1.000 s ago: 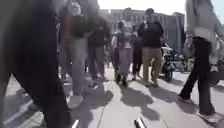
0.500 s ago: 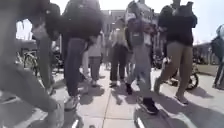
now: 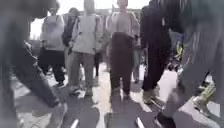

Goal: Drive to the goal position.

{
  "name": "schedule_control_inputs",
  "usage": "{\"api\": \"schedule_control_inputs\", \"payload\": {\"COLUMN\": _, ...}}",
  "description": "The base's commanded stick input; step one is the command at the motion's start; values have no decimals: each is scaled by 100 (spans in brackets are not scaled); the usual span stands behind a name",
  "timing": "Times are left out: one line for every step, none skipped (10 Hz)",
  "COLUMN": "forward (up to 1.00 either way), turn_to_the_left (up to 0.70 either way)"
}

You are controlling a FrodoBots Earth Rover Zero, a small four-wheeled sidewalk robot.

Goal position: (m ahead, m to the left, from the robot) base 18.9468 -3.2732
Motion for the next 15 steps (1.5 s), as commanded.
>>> {"api": "schedule_control_inputs", "payload": {"forward": 85, "turn_to_the_left": 1}}
{"api": "schedule_control_inputs", "payload": {"forward": 85, "turn_to_the_left": 1}}
{"api": "schedule_control_inputs", "payload": {"forward": 85, "turn_to_the_left": -6}}
{"api": "schedule_control_inputs", "payload": {"forward": 85, "turn_to_the_left": -18}}
{"api": "schedule_control_inputs", "payload": {"forward": 85, "turn_to_the_left": -23}}
{"api": "schedule_control_inputs", "payload": {"forward": 85, "turn_to_the_left": -7}}
{"api": "schedule_control_inputs", "payload": {"forward": 85, "turn_to_the_left": 1}}
{"api": "schedule_control_inputs", "payload": {"forward": 85, "turn_to_the_left": 1}}
{"api": "schedule_control_inputs", "payload": {"forward": 85, "turn_to_the_left": 1}}
{"api": "schedule_control_inputs", "payload": {"forward": 85, "turn_to_the_left": 1}}
{"api": "schedule_control_inputs", "payload": {"forward": 85, "turn_to_the_left": 1}}
{"api": "schedule_control_inputs", "payload": {"forward": 85, "turn_to_the_left": 1}}
{"api": "schedule_control_inputs", "payload": {"forward": 85, "turn_to_the_left": 1}}
{"api": "schedule_control_inputs", "payload": {"forward": 85, "turn_to_the_left": -10}}
{"api": "schedule_control_inputs", "payload": {"forward": 85, "turn_to_the_left": -18}}
